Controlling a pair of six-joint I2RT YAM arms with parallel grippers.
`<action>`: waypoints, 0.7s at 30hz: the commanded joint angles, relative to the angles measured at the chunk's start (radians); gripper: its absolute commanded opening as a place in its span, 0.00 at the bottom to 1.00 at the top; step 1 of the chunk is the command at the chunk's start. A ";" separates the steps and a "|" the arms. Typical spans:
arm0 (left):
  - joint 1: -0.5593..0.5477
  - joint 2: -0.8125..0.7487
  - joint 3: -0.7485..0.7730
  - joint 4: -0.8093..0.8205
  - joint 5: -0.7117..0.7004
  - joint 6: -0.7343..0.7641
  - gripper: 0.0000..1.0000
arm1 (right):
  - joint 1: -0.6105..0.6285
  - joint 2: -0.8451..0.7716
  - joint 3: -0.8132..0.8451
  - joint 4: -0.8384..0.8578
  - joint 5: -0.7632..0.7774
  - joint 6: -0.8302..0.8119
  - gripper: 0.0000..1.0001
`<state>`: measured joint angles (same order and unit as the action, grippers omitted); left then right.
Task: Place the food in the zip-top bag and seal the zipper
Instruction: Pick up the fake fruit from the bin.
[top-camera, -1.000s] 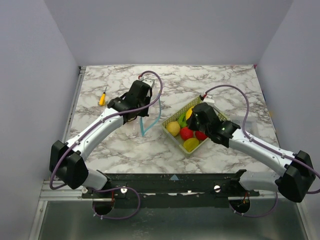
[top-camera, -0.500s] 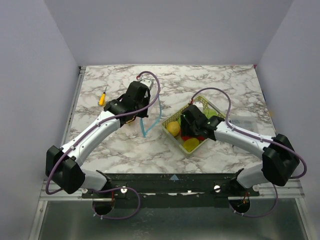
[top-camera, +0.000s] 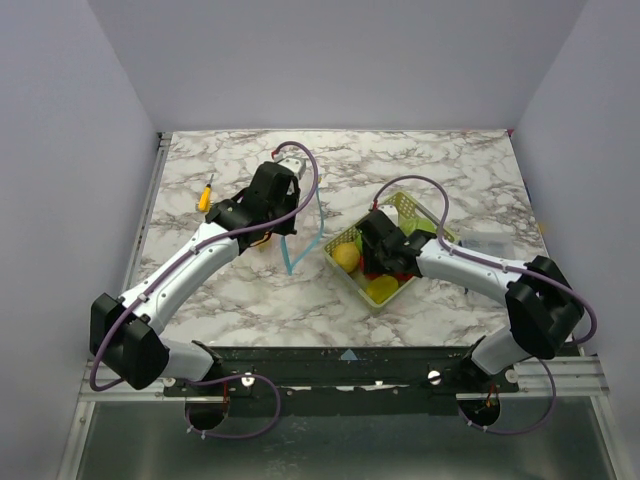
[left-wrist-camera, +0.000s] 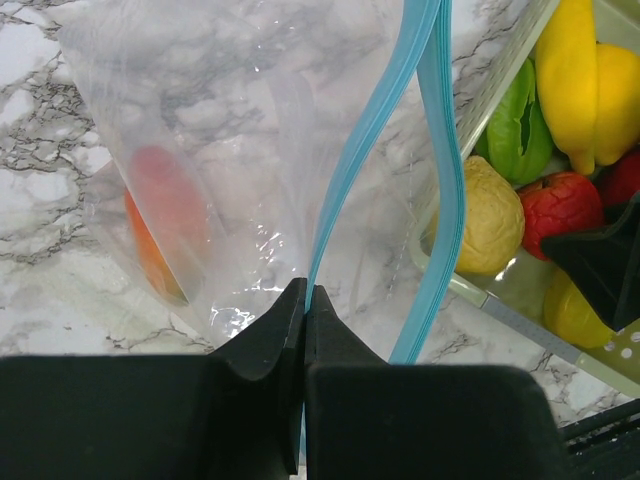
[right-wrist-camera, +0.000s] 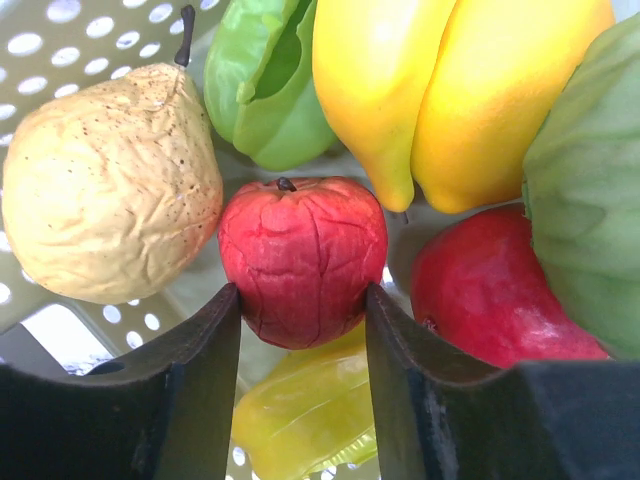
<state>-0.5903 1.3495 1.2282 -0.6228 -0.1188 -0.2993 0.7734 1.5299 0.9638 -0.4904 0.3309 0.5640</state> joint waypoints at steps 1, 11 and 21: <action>0.000 -0.006 0.002 0.009 0.021 -0.008 0.00 | 0.006 -0.014 -0.021 0.054 0.005 0.013 0.40; 0.000 -0.033 -0.007 0.016 0.025 -0.009 0.00 | 0.006 -0.209 -0.047 0.041 0.012 0.035 0.02; 0.000 -0.037 -0.004 0.015 0.028 -0.008 0.00 | 0.005 -0.306 -0.013 0.256 -0.208 0.104 0.01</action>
<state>-0.5903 1.3422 1.2282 -0.6228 -0.1165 -0.3000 0.7731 1.2495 0.9237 -0.4179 0.2771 0.6140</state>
